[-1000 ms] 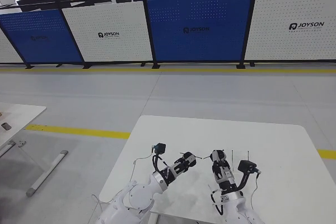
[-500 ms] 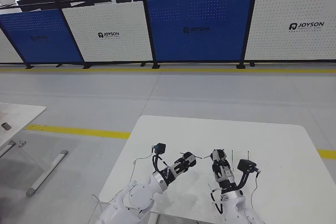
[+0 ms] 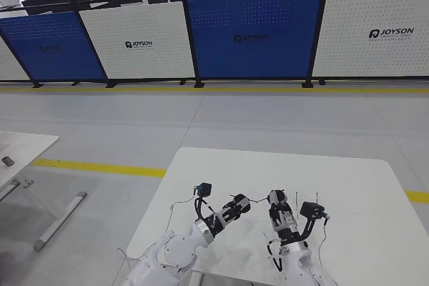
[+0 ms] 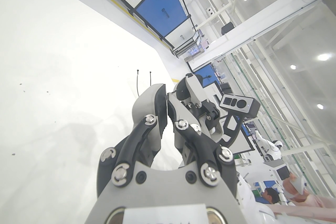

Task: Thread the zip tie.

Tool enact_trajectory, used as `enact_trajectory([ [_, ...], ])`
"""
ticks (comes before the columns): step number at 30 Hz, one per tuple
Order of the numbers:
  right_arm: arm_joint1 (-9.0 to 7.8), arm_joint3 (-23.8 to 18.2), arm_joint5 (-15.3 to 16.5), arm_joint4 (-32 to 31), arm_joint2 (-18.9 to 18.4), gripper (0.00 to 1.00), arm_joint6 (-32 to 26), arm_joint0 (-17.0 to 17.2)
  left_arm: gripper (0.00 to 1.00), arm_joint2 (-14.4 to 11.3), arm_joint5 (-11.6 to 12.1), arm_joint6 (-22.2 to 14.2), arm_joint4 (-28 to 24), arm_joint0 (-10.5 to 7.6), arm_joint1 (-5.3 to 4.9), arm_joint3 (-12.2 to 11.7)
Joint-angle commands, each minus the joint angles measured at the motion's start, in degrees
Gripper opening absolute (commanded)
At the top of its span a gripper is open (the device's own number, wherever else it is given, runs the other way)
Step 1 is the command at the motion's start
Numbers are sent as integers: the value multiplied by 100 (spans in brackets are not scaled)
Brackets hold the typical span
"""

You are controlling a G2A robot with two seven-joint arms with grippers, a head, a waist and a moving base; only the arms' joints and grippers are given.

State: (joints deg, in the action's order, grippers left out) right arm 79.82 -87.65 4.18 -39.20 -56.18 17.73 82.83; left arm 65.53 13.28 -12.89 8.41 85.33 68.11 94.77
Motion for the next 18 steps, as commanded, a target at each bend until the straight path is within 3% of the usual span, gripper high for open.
enact_trajectory([
  [1,3,-12,7,-5,-16,0,-3,18,0,0,0,0,0,0,0,0],
  [18,75,-9,-73,-125,-1,0,-74,31,0,0,0,0,0,0,0,0],
])
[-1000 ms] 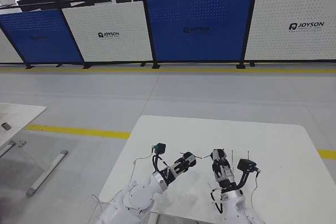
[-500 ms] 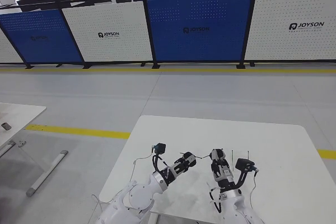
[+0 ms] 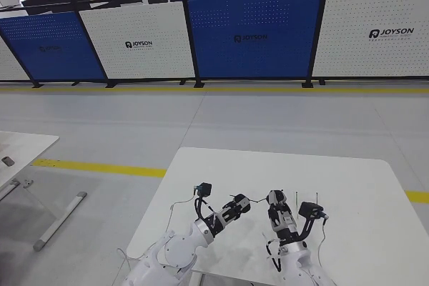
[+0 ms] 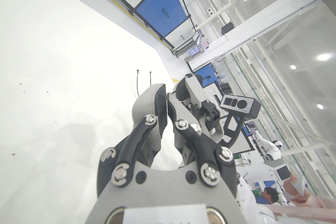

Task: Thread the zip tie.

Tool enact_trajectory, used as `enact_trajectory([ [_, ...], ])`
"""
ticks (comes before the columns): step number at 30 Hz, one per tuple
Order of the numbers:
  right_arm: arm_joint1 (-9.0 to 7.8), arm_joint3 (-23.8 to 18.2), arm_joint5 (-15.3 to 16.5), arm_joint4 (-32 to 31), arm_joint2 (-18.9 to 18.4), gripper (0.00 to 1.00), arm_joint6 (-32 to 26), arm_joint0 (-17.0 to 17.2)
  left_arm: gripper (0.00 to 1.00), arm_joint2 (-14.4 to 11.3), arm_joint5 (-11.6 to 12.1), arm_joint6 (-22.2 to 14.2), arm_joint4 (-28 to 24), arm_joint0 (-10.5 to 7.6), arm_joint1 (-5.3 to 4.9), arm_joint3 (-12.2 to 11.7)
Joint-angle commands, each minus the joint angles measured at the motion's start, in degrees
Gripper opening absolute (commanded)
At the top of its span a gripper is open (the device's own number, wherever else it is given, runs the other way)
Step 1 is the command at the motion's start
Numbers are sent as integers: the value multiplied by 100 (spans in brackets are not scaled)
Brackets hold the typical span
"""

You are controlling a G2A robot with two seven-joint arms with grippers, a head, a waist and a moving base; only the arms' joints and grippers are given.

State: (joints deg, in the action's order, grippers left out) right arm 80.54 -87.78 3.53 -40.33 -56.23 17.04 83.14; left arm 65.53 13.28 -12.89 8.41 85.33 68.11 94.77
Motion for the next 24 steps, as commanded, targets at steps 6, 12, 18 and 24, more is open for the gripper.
enact_trajectory([
  [6,27,-5,-26,-33,-10,0,7,14,0,0,0,0,0,0,0,0],
  [12,43,-30,-11,-71,-34,0,49,63,0,0,0,0,0,0,0,0],
  [18,69,10,-40,-126,7,0,-56,28,0,0,0,0,0,0,0,0],
  [24,99,86,3,-168,100,0,-196,-35,0,0,0,0,0,0,0,0],
])
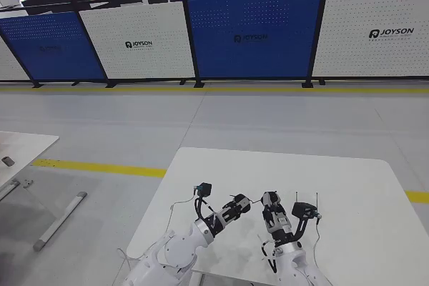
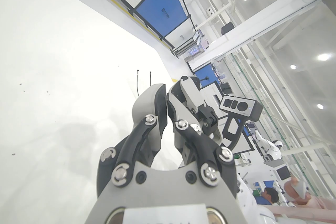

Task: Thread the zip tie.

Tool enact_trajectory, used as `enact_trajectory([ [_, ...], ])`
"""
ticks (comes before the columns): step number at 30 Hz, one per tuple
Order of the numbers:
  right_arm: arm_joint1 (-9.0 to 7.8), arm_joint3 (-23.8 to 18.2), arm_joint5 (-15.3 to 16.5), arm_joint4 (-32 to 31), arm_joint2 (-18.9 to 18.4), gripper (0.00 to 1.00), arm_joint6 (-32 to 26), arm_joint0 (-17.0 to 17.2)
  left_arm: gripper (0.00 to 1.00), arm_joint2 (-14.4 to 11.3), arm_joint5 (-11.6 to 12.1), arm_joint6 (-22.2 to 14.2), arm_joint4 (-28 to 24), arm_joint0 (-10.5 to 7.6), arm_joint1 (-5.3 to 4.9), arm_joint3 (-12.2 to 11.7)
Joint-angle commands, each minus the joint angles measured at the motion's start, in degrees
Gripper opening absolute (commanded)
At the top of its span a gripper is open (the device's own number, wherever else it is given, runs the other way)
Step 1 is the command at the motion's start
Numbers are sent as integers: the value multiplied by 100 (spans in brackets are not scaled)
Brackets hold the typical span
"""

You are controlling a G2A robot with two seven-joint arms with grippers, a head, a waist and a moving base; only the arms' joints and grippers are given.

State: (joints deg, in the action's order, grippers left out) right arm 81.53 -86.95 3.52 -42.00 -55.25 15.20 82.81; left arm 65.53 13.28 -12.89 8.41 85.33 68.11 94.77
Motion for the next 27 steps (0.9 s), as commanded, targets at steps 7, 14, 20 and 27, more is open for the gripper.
enact_trajectory([
  [7,0,4,4,-1,1,0,-12,-2,0,0,0,0,0,0,0,0],
  [14,0,4,4,-1,1,0,-12,-2,0,0,0,0,0,0,0,0],
  [20,3,-77,-78,-19,-73,0,144,73,0,0,0,0,0,0,0,0],
  [27,-10,-220,0,-99,-216,0,457,299,0,0,0,0,0,0,0,0],
])
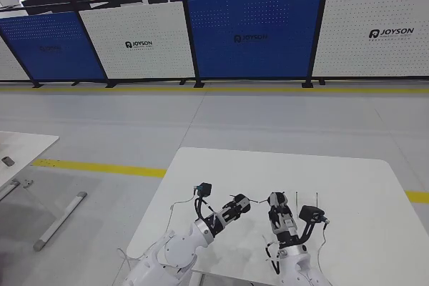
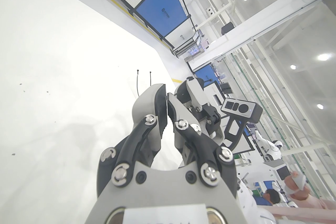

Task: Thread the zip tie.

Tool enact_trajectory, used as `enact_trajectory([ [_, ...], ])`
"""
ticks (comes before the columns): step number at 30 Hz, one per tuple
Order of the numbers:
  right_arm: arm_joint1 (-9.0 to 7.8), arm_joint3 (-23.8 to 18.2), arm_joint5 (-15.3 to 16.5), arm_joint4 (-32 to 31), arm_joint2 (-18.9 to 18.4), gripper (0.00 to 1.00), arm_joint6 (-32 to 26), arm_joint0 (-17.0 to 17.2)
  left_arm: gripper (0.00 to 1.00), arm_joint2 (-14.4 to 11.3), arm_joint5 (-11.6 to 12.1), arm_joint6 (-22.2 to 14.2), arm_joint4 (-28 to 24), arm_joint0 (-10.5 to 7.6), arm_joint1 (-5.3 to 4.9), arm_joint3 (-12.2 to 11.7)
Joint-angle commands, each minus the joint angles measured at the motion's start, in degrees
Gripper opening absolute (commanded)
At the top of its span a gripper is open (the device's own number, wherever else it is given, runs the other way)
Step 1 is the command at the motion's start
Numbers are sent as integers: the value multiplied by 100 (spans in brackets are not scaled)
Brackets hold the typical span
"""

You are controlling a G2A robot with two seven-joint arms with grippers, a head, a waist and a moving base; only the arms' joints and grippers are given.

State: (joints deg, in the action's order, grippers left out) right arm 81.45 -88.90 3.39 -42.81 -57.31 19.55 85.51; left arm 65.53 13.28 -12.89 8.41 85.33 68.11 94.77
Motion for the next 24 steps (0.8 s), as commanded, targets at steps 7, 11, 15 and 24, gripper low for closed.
enact_trajectory([
  [7,-13,-113,131,-97,-49,0,99,138,0,0,0,0,0,0,0,0],
  [11,-13,-113,131,-97,-49,0,99,138,0,0,0,0,0,0,0,0],
  [15,-2,-130,117,-11,-99,0,48,105,0,0,0,0,0,0,0,0],
  [24,57,41,58,-37,4,0,-29,-62,0,0,0,0,0,0,0,0],
])
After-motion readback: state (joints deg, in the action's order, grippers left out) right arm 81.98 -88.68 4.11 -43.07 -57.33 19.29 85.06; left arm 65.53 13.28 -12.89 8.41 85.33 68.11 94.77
